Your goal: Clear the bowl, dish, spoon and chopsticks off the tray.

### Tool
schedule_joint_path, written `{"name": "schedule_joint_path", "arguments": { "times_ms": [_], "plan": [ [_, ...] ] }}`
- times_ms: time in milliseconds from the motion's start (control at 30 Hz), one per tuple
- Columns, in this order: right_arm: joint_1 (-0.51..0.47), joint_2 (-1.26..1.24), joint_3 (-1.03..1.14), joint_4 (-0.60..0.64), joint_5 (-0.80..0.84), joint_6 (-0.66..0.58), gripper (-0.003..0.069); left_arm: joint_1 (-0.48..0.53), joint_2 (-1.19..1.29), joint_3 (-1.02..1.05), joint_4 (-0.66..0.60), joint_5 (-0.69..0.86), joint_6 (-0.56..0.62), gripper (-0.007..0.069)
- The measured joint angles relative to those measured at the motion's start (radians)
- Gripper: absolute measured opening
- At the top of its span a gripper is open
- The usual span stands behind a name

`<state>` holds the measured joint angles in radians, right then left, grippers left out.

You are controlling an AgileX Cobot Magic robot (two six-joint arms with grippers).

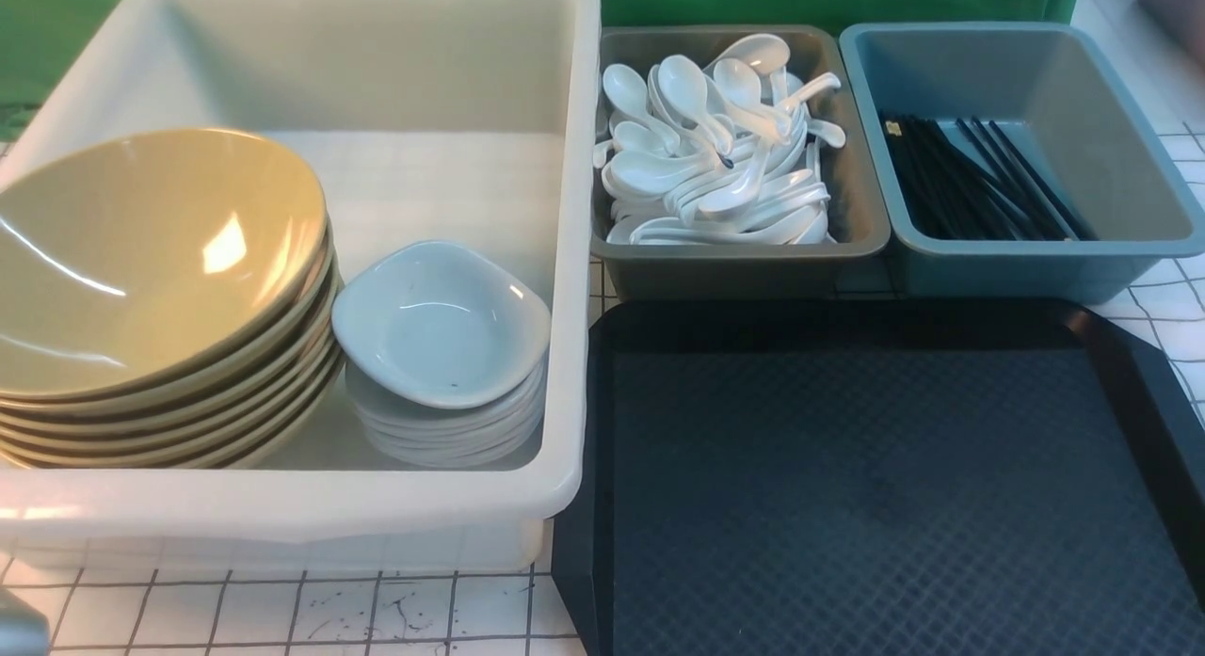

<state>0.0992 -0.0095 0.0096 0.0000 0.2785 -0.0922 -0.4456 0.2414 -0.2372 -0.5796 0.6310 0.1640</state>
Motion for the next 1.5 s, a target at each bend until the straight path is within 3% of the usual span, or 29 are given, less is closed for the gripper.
{"name": "schedule_joint_path", "arguments": {
  "times_ms": [967, 1100, 1200, 1367, 1500],
  "plan": [
    [0.000, 0.000, 0.000, -0.005, 0.000, 0.014, 0.0068, 0.006, 0.000, 0.010, 0.028, -0.059, 0.000, -0.0001],
    [0.000, 0.000, 0.000, -0.005, 0.000, 0.014, 0.0069, 0.095, -0.014, 0.057, 0.063, -0.259, -0.030, -0.0001],
    [0.000, 0.000, 0.000, -0.005, 0.000, 0.014, 0.0074, 0.239, -0.094, 0.112, 0.122, -0.394, -0.158, -0.0001],
    [0.000, 0.000, 0.000, -0.005, 0.000, 0.014, 0.0078, 0.423, -0.241, 0.217, 0.280, -0.426, -0.356, -0.0001],
    [0.000, 0.000, 0.000, -0.006, 0.000, 0.014, 0.0080, 0.455, -0.251, 0.260, 0.358, -0.348, -0.456, -0.0001]
  ]
}}
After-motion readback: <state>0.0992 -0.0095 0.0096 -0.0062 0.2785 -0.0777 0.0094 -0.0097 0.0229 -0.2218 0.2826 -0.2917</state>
